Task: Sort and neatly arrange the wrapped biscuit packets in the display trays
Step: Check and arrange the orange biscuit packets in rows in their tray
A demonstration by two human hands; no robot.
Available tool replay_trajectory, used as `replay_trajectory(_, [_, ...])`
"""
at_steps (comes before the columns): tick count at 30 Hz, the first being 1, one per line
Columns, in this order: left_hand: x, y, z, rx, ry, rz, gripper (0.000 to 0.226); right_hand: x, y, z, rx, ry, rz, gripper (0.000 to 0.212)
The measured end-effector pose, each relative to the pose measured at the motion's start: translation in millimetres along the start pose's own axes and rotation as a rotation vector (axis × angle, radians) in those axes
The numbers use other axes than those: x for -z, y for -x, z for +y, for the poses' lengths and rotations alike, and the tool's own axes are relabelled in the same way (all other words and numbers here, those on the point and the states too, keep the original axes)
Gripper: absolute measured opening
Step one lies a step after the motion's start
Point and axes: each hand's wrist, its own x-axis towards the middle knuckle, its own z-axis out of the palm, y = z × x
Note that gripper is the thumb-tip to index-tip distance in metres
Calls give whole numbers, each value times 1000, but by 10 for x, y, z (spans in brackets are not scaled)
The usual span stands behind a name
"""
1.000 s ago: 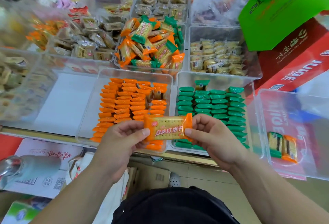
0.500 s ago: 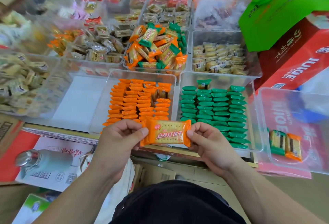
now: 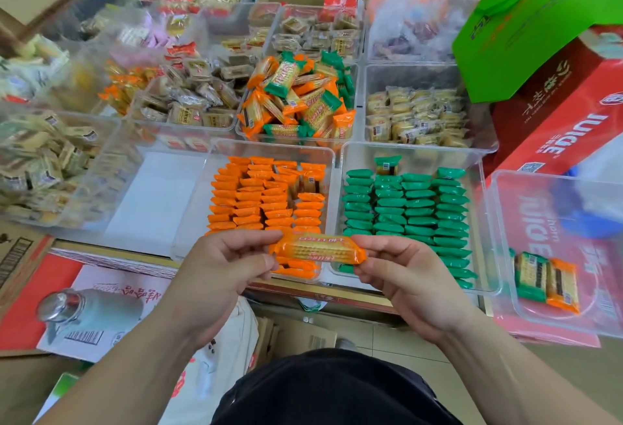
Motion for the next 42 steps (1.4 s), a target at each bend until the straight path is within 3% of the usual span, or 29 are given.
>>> replay_trajectory(4, [-38, -28, 10, -13, -107, 24, 12, -39, -19, 6, -29, 90, 95, 16])
replay_trajectory(7, [-32, -68, 45, 59, -173, -30, 26, -49, -54, -23, -145, 53, 110, 24])
replay_trajectory(10, [-17, -94, 97, 194, -36, -110, 31, -34, -73, -36, -270, -106, 65, 29])
replay_trajectory(14, [-7, -113, 93, 226, 48, -107, 30, -39, -75, -4, -316, -178, 41, 31])
replay_trajectory(23, [3, -173, -62, 189, -21, -35, 14, -117, -32, -118, -124, 83, 112, 12])
replay_trajectory(28, [-51, -199, -233, 314, 159, -96, 15, -207, 18, -298, -73, 183, 22, 27])
replay_trajectory(34, [-106, -216, -251, 325, 225, -75, 15, -297, -11, -323, -59, 185, 26, 15])
replay_trajectory(38, [-117, -217, -182, 243, 211, 37, 10, -246, -39, -258, -25, 268, 107, 8])
replay_trajectory(42, [-128, -196, -81, 104, 173, 62, 19, -183, -77, -160, -51, 196, 163, 22])
